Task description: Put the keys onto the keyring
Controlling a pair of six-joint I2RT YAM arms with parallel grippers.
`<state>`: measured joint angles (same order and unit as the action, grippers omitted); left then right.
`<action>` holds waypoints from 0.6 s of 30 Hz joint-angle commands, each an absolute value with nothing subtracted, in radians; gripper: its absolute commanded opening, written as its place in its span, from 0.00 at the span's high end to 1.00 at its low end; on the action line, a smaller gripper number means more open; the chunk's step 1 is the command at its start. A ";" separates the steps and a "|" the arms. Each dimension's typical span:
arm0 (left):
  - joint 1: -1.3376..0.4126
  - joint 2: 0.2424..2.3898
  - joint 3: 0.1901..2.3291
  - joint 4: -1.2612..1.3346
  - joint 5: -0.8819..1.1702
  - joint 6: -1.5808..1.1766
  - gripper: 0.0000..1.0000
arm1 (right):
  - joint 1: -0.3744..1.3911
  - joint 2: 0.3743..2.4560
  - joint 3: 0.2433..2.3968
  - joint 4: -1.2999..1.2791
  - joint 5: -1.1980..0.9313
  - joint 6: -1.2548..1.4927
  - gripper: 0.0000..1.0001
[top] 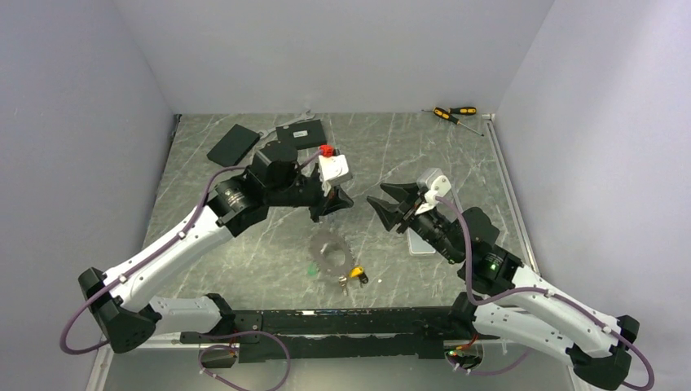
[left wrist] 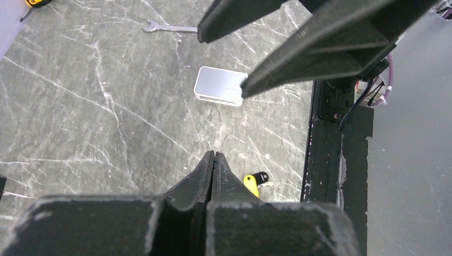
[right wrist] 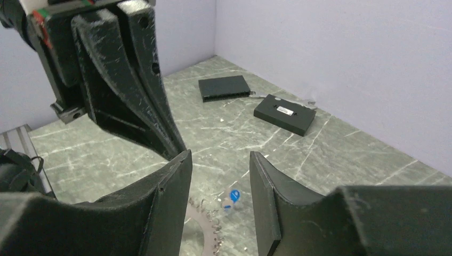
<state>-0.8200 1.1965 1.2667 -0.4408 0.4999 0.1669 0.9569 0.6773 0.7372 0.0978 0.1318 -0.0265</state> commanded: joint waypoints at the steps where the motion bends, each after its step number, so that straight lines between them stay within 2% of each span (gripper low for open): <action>1: -0.823 1.239 1.362 -0.505 0.480 0.128 1.00 | 0.959 0.660 0.787 0.043 0.124 -0.063 0.52; 5: -0.823 1.267 1.375 -0.537 0.440 0.106 1.00 | 0.959 0.654 0.776 0.025 0.133 -0.054 0.51; 8: -0.821 1.264 1.342 -0.545 0.324 0.053 1.00 | 0.958 0.668 0.764 0.008 0.130 -0.036 0.50; 10: -0.816 1.249 1.300 -0.537 0.236 0.010 0.91 | 0.959 0.701 0.760 -0.022 0.114 -0.036 0.49; 12: -0.798 1.228 1.255 -0.527 0.190 -0.054 0.87 | 0.958 0.749 0.765 -0.049 0.093 -0.023 0.47; 16: -0.719 1.189 1.175 -0.550 0.080 -0.188 0.58 | 0.959 0.833 0.757 -0.041 0.014 0.028 0.40; 18: -0.648 1.174 1.137 -0.588 0.072 -0.295 0.51 | 0.959 0.865 0.747 -0.014 0.005 0.064 0.36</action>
<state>-0.7490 1.2285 1.1851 -0.5449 0.1883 -0.0784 0.9569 0.8154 0.7414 -0.0288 0.0658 -0.0097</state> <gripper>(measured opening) 0.435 0.606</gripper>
